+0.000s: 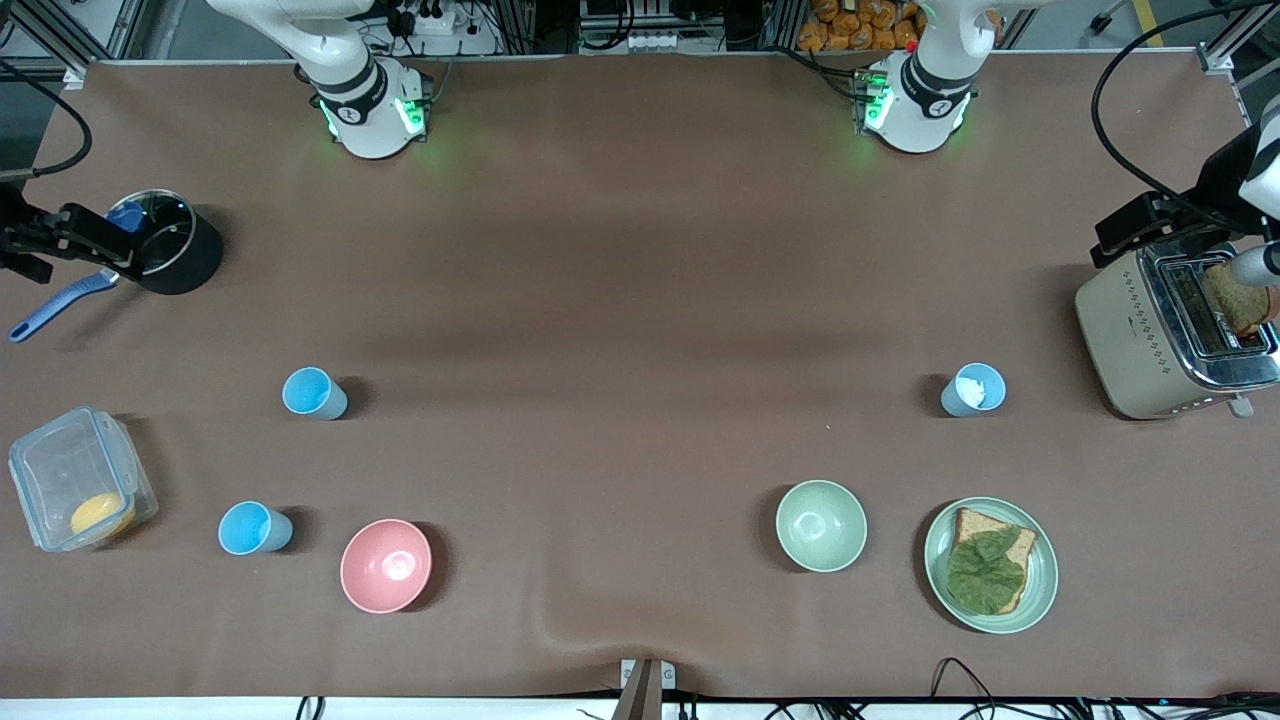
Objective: Stack blue cups with both arms
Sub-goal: 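Reach the left gripper toward the blue cup beside the toaster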
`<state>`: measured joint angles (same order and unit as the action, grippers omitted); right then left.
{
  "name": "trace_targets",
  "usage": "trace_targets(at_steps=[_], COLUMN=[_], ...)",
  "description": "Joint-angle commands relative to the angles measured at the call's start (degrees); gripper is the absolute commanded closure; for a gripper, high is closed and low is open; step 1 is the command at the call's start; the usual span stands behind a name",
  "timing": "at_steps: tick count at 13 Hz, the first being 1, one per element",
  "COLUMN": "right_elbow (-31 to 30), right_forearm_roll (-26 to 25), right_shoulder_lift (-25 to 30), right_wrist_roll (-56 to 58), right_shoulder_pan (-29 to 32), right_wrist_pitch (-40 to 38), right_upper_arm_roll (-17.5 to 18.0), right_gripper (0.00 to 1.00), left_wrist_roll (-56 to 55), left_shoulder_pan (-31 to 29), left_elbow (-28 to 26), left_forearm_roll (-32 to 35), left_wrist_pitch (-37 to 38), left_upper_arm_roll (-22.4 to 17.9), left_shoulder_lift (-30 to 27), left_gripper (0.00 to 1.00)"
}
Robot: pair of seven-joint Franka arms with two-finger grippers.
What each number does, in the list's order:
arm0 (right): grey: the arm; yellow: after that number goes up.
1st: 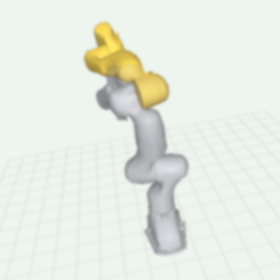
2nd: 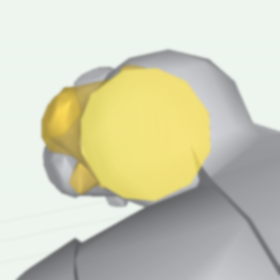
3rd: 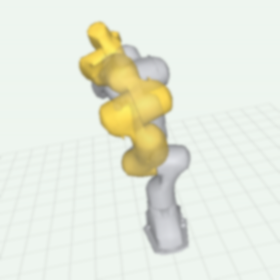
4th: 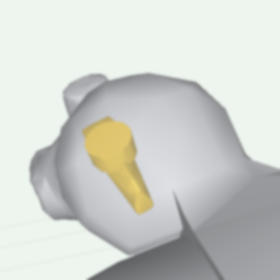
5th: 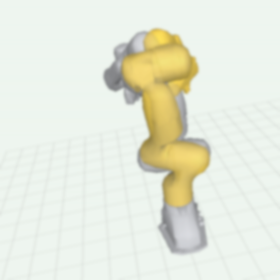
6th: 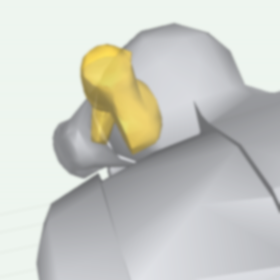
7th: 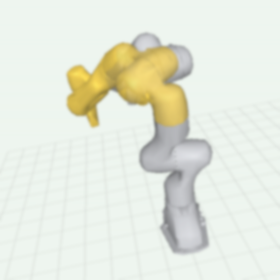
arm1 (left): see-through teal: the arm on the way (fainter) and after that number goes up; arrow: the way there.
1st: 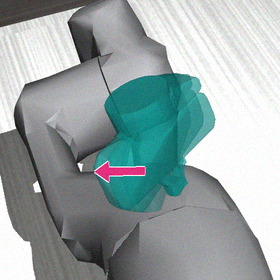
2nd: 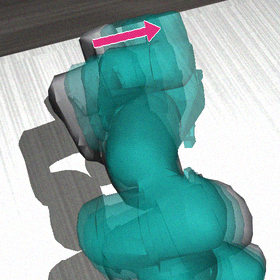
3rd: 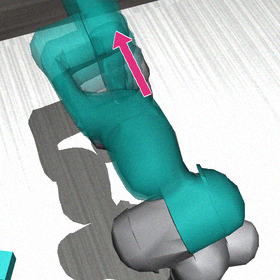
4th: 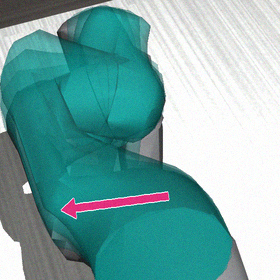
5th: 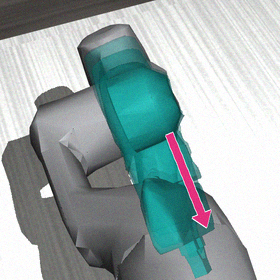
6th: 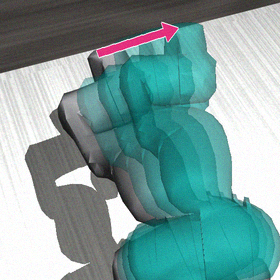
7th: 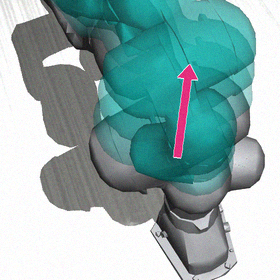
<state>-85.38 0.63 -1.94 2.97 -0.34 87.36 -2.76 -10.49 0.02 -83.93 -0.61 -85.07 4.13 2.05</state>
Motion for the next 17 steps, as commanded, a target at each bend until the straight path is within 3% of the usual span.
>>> trace_targets(at_steps=[1, 5, 9, 13, 14, 17], right_elbow=[-1.5, -1.5, 0.0, 0.0, -0.5, -0.7], right_forearm_roll=[-0.5, -0.5, -1.4, 0.2, -0.1, 0.0], right_shoulder_lift=[1.3, 1.3, 0.4, 0.1, -0.1, -1.6], right_wrist_roll=[-0.9, -0.9, 0.0, 10.8, 13.1, 17.5], right_shoulder_pan=[-0.8, -0.8, 0.2, 3.6, 4.5, 7.6], right_wrist_pitch=[0.6, 0.2, 0.2, 0.3, -0.3, -3.5], right_upper_arm_roll=[-0.5, -0.6, -0.8, -0.9, -1.1, -1.1], right_gripper=[0.00, 0.00, 0.00, 0.00, 0.00, 0.00], left_wrist_roll=[0.0, 0.5, 0.9, 1.0, 1.1, 1.2], left_shoulder_pan=[0.3, 0.5, 1.1, -2.6, -2.7, -3.3], left_elbow=[0.8, 0.5, -4.5, -26.2, -29.2, -30.1], left_forearm_roll=[-1.2, 0.4, 4.6, 4.7, 4.8, 4.8], left_wrist_pitch=[1.5, 1.8, -1.3, -26.2, -31.1, -36.4], left_upper_arm_roll=[-1.0, -0.4, 0.3, 0.7, 0.7, 0.7], left_shoulder_lift=[-0.3, 0.5, 4.1, 4.3, 5.7, 12.3], left_gripper=[0.00, 0.00, 0.00, 0.00, 0.00, 0.00])
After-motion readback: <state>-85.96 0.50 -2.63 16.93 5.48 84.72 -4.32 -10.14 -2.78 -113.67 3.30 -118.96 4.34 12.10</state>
